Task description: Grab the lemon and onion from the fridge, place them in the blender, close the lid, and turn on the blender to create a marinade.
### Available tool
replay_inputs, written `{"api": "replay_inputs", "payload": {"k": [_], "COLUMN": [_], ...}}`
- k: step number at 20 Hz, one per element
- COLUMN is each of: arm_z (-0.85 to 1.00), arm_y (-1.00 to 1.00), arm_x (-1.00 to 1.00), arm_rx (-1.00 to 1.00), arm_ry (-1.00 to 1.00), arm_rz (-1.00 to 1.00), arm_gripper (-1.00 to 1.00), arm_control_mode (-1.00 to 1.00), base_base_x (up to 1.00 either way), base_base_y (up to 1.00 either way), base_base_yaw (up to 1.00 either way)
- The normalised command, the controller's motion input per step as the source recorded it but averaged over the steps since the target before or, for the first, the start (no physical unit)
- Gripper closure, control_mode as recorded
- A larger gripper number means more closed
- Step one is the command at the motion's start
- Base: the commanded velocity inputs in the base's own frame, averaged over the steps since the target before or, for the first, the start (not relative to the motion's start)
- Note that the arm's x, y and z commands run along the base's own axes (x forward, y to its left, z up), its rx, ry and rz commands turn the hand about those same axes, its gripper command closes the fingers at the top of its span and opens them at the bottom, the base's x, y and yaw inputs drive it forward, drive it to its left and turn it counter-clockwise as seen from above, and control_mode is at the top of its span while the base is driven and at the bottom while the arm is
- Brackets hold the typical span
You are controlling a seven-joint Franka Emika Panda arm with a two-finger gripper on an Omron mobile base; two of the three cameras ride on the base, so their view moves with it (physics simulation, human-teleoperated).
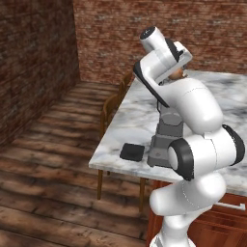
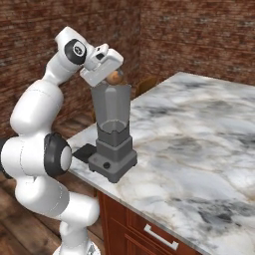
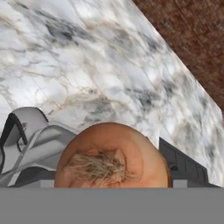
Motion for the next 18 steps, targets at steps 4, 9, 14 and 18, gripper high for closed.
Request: {"api": "replay_inputs", "payload": {"k": [4,9,14,18], "arm_z": [-0.27,-0.21,-0.06,0.00], "arm_y": [0.00,0.02,0.10,0.02], "arm_x": [0.00,0.00,0.00,0.00], "arm_rx": [0.00,0.00,0.00,0.00], "arm_ry": [0.00,0.00,0.00,0.00], "arm_rz": [0.04,0.00,0.00,0.00], "arm_gripper": [1.00,-1.00,-1.00,-1.00], "arm_control_mode": [-1.00,-1.00,-1.00,-1.00], "base_base_x": [0.00,0.00,0.00,0.00], "base_base_y": [0.00,0.00,0.00,0.00], "base_base_yaw": [0.00,0.00,0.00,0.00]}}
